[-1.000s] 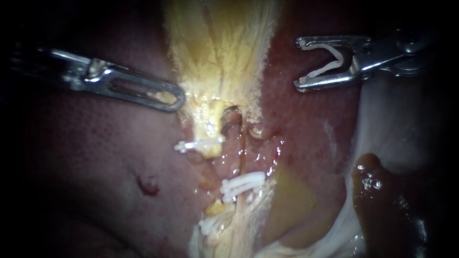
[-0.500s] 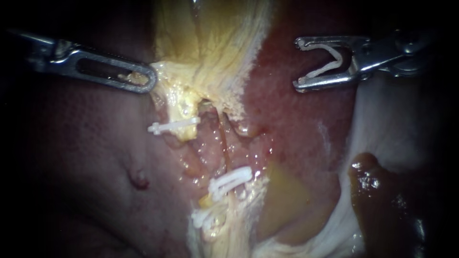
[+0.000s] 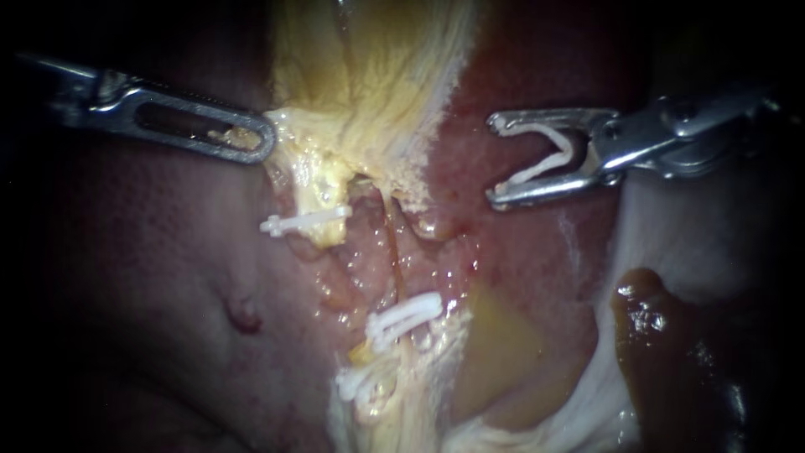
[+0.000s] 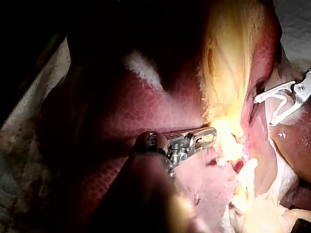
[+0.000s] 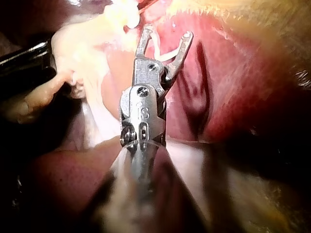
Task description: Clipping third clip right tube
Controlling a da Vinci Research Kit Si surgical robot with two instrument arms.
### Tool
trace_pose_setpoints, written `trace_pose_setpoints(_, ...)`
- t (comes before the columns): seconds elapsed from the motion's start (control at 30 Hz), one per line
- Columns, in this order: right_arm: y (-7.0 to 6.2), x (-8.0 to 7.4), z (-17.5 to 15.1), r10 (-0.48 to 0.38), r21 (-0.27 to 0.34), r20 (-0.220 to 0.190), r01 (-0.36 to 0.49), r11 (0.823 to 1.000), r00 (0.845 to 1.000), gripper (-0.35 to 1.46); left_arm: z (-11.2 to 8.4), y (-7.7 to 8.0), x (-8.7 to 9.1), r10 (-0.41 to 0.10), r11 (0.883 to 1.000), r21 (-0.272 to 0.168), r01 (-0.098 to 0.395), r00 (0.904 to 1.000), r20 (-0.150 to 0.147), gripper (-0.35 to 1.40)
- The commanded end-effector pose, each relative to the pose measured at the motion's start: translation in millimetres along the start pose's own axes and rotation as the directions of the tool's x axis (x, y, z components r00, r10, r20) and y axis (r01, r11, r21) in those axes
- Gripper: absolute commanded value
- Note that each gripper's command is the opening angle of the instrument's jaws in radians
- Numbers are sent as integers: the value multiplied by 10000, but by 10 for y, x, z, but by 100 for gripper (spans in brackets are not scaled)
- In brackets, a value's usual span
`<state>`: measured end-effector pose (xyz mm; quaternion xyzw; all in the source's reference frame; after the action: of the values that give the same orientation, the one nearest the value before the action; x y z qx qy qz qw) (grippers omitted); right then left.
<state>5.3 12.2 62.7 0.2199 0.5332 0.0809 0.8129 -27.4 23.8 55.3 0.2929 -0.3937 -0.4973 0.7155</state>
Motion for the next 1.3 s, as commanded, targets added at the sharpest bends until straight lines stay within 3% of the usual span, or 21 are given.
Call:
trace_pose_setpoints(0.03,-3,-2,6,148,119,-17,-148,9998,9999,49,0,0,0,7,10000,2,-7,10000,-4,-35)
trace_pose_setpoints(0.27,-18,-15,38,624,571,-11,-622,9964,9981,48,0,0,1,10,10000,0,-10,10000,-3,-35)
trace_pose_setpoints(0.7,-29,-33,81,1270,1109,229,-1288,9855,9916,48,0,0,1,9,10000,-5,-9,10000,1,-35)
trace_pose_setpoints(1.3,-15,-40,123,1662,872,251,-1678,9820,9858,49,2,-3,2,2,10000,-27,-2,10000,17,-35)
